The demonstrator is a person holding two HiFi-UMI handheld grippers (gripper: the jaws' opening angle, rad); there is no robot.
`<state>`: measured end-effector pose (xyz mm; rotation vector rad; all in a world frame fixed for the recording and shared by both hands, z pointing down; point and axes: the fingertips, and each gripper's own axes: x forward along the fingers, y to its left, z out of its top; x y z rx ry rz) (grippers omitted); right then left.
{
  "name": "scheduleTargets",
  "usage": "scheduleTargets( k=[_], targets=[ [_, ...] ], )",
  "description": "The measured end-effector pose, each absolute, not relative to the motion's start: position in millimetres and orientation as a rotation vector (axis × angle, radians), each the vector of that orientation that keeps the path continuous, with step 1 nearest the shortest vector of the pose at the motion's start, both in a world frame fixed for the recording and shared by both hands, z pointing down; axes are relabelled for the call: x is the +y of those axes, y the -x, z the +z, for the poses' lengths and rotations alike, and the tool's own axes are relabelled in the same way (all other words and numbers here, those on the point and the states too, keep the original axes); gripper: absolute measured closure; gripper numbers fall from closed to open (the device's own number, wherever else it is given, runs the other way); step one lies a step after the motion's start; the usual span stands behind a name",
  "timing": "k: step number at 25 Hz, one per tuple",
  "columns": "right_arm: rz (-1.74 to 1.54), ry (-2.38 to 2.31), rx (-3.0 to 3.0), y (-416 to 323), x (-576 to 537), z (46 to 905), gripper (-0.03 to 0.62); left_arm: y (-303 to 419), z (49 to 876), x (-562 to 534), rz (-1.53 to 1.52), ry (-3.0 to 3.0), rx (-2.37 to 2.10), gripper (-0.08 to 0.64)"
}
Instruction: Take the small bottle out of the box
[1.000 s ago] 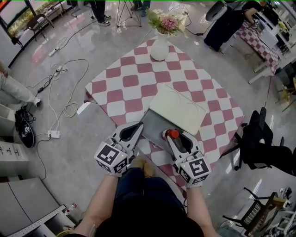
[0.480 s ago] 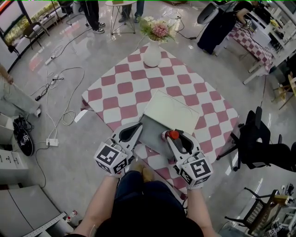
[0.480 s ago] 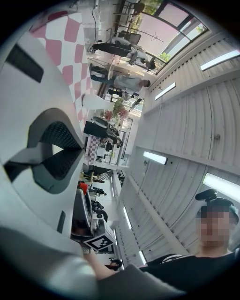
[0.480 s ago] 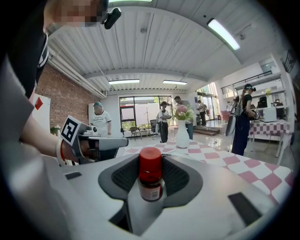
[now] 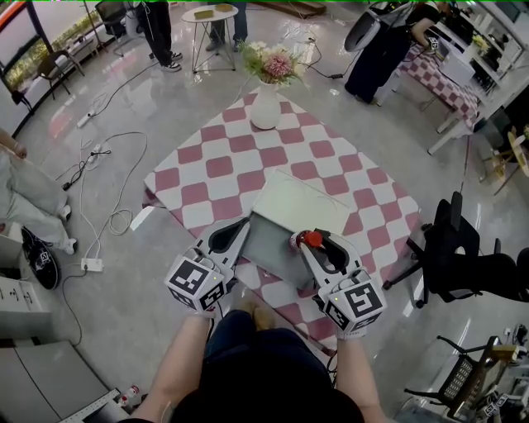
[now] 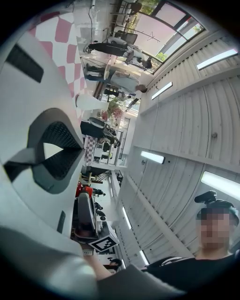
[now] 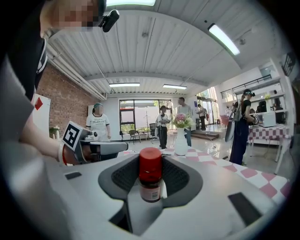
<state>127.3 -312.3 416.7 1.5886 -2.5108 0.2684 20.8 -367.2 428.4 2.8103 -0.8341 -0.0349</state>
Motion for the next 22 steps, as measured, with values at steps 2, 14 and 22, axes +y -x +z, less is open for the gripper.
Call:
scheduleTargets(
  k=[2,14,22],
  targets=[
    [0.256,-1.592,-2.517,-128,-313,411,0.446,-20,425,-369,-0.046,-2.81,-0.841,0.557],
    [0.199,-1.603,-2.558,-129,-315,371,0.446,-12,397,-372,-0.093,-2.82,-0.867,0.557],
    [0.176,-1.618,-2.58,-129,-320,352,0.446,-2,378,-379,-0.133,-2.828,-0.892,0.557]
  ],
)
